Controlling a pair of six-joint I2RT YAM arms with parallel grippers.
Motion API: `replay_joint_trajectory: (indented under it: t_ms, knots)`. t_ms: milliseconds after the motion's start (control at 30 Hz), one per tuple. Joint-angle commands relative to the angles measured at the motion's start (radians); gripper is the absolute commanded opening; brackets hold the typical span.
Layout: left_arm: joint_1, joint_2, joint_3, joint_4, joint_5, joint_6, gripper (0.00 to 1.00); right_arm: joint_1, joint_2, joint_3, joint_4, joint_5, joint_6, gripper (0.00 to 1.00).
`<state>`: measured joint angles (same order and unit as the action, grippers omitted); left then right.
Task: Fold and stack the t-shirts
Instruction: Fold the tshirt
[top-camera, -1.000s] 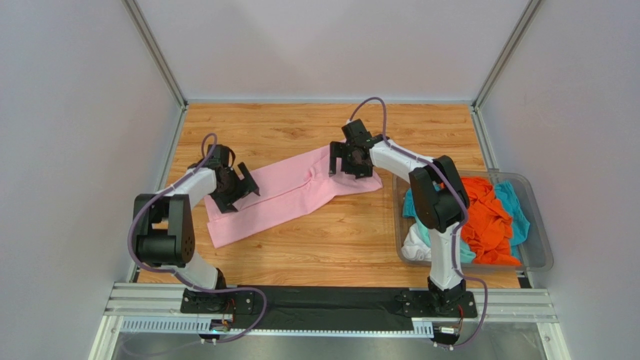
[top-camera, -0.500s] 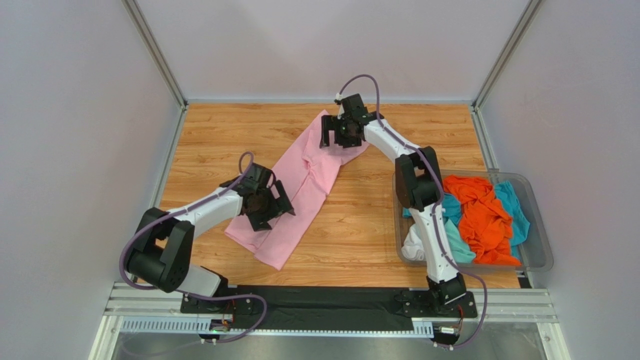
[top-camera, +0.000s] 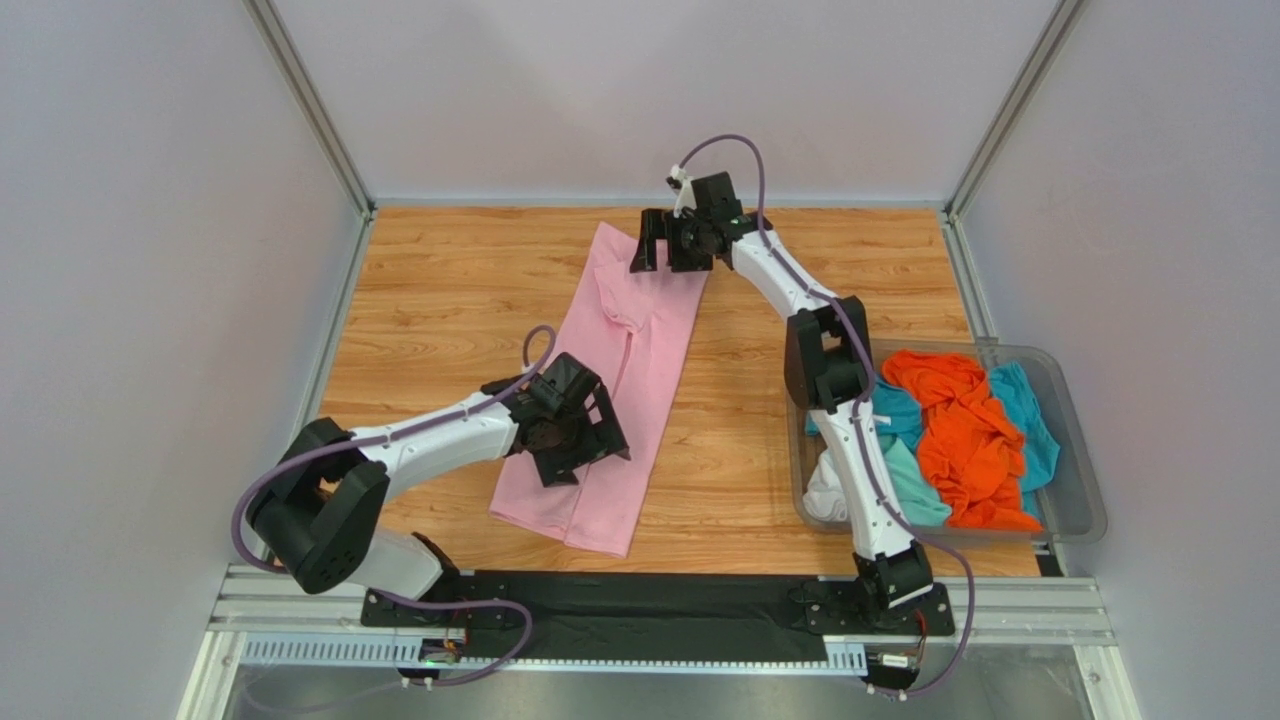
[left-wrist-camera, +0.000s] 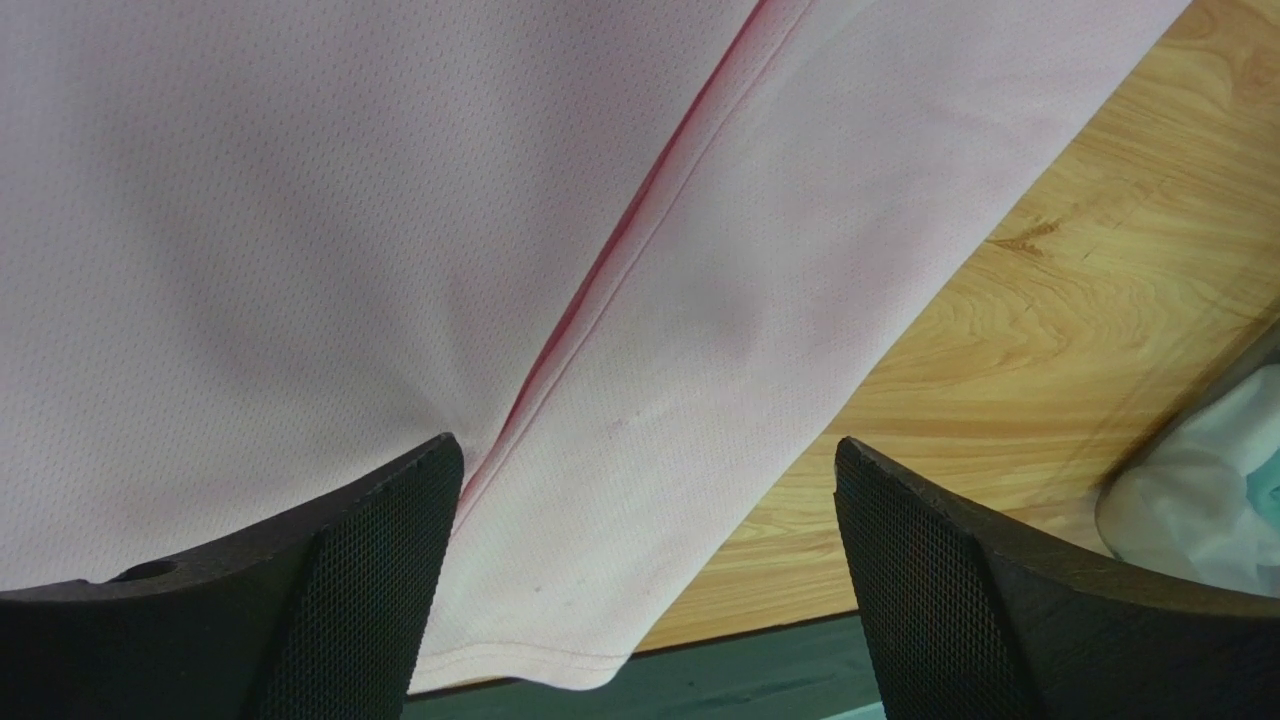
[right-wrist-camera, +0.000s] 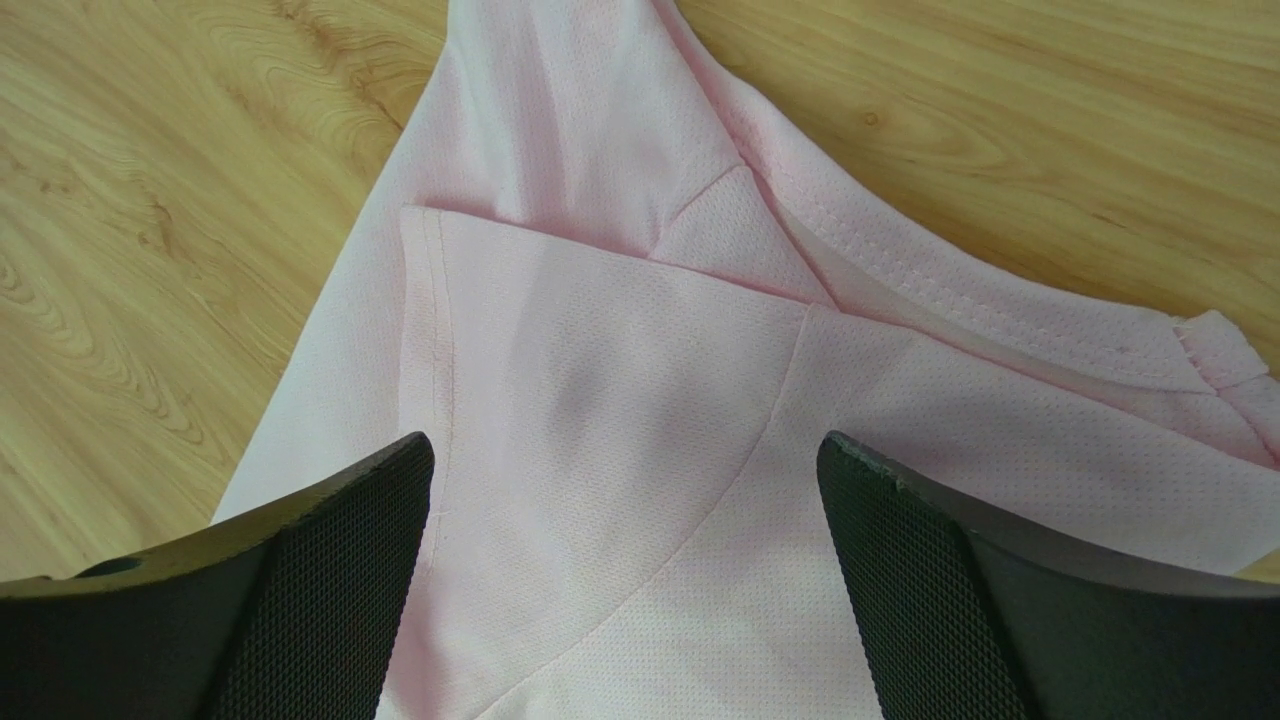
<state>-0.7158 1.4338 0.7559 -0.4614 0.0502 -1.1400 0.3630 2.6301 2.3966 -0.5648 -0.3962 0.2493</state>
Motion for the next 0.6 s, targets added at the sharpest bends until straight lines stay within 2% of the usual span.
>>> replay_joint_trajectory:
  t_ms: [0, 67, 200, 233, 300, 467, 567]
  knots:
    - [-0.020, -0.082, 0.086, -0.095, -0.079, 0.005, 1.00, -0.006, -0.111, 0.027, 0.022, -0.056, -0.007, 1.00]
    - [-0.022, -0.155, 0.103, -0.173, -0.113, 0.032, 1.00, 0.004, -0.215, -0.036, -0.003, -0.061, -0.030, 1.00]
    - [-0.024, -0.298, 0.100, -0.334, -0.263, 0.059, 1.00, 0.043, -0.418, -0.212, -0.066, 0.080, -0.082, 1.00]
    - [-0.022, -0.324, 0.092, -0.417, -0.295, 0.046, 1.00, 0.054, -0.462, -0.335, -0.067, 0.092, -0.091, 1.00]
    - [-0.021, -0.387, 0.048, -0.514, -0.364, -0.006, 1.00, 0.097, -0.603, -0.465, -0.058, 0.176, -0.082, 1.00]
    - [-0.004, -0.489, -0.091, -0.600, -0.378, -0.084, 0.99, 0.267, -0.849, -0.894, -0.009, 0.360, -0.030, 1.00]
    - [0.061, -0.533, -0.182, -0.557, -0.334, -0.077, 0.95, 0.379, -0.952, -1.046, 0.006, 0.448, 0.033, 1.00]
